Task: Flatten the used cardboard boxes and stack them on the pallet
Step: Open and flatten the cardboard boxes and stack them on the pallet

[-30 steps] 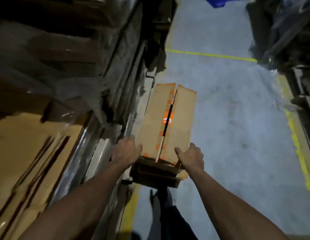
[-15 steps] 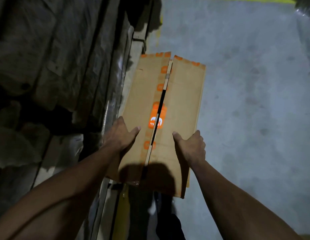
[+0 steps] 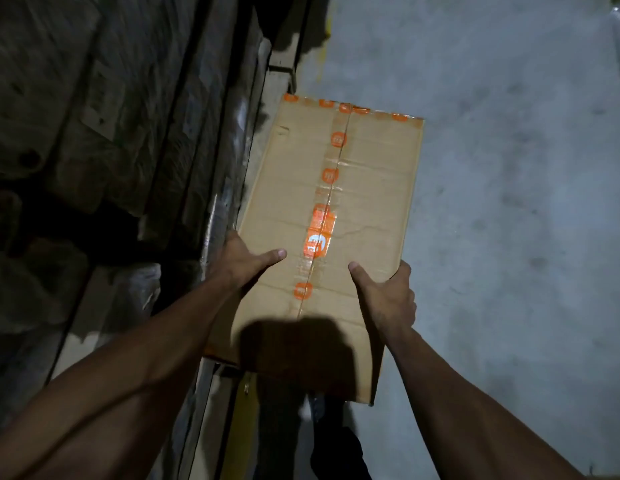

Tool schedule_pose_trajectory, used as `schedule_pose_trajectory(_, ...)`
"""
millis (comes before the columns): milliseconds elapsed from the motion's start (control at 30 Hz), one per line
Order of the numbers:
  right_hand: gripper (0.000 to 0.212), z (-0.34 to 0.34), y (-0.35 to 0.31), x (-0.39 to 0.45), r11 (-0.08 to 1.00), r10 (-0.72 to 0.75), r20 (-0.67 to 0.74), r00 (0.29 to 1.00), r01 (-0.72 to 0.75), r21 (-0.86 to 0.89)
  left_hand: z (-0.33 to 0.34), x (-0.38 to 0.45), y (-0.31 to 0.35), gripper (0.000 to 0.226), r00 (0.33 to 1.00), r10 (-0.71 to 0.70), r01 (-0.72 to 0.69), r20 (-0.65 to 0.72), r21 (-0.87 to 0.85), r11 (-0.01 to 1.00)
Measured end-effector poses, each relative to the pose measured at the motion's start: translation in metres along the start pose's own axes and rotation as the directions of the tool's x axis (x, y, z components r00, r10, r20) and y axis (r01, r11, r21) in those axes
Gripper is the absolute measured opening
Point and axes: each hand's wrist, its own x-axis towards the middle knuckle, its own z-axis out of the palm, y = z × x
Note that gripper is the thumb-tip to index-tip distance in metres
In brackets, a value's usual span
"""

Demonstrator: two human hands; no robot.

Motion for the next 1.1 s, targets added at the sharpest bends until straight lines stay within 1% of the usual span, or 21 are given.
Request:
schedule_pose_trajectory(67, 0.091, -0.007, 0.0, -0.008, 1.0, -0.018, -0.015, 1.0, 0.018, -0.001, -0.004, -0.01, 0.001, 0.103, 1.0, 0.017, -0.016, -0.021, 0.023, 1.0)
schedule_pose_trajectory(267, 0.085, -0.036, 0.016, -0.064, 0.997, -0.068, -0.049, 0.997, 0.069, 0.031, -0.022, -0.076, -0.007, 0.11, 0.994, 0.059, -0.048, -0.089, 0.119, 0.992)
schedule_pose_trajectory(467, 0.081, -0.053, 0.061, -0.146, 0.994, -0.094, -0.085, 0.992, 0.098, 0.042, -0.033, -0.162, -0.052, 0.107, 0.987, 0.102, -0.083, -0.125, 0.148, 0.985)
schedule_pose_trajectory(633, 0.08, -0.051, 0.123, -0.228, 0.992, -0.117, -0.129, 0.985, 0.121, 0.025, -0.025, -0.236, -0.121, 0.111, 0.979, 0.155, -0.139, -0.132, 0.122, 0.983)
schedule_pose_trajectory(733, 0.08, -0.05, 0.166, -0.282, 0.995, -0.1, -0.143, 0.985, 0.102, 0.008, -0.019, -0.284, -0.167, 0.115, 0.975, 0.183, -0.167, -0.126, 0.127, 0.978)
schedule_pose_trajectory(867, 0.086, -0.054, 0.226, -0.353, 0.999, -0.05, -0.147, 0.988, 0.05, -0.005, -0.009, -0.352, -0.22, 0.105, 0.98, 0.182, -0.17, -0.074, 0.143, 0.975)
schedule_pose_trajectory(967, 0.093, -0.057, 0.269, -0.395, 1.0, -0.013, -0.141, 0.99, 0.01, -0.021, 0.003, -0.396, -0.25, 0.103, 0.983, 0.179, -0.168, -0.051, 0.166, 0.972)
schedule_pose_trajectory(1033, 0.094, -0.059, 0.3, -0.418, 1.0, 0.004, -0.135, 0.991, -0.007, -0.017, 0.015, -0.42, -0.272, 0.107, 0.982, 0.186, -0.18, -0.025, 0.152, 0.972)
schedule_pose_trajectory(1100, 0.091, -0.062, 0.329, -0.436, 1.0, 0.021, -0.13, 0.991, -0.022, -0.006, 0.031, -0.44, -0.292, 0.116, 0.981, 0.193, -0.191, -0.001, 0.142, 0.971)
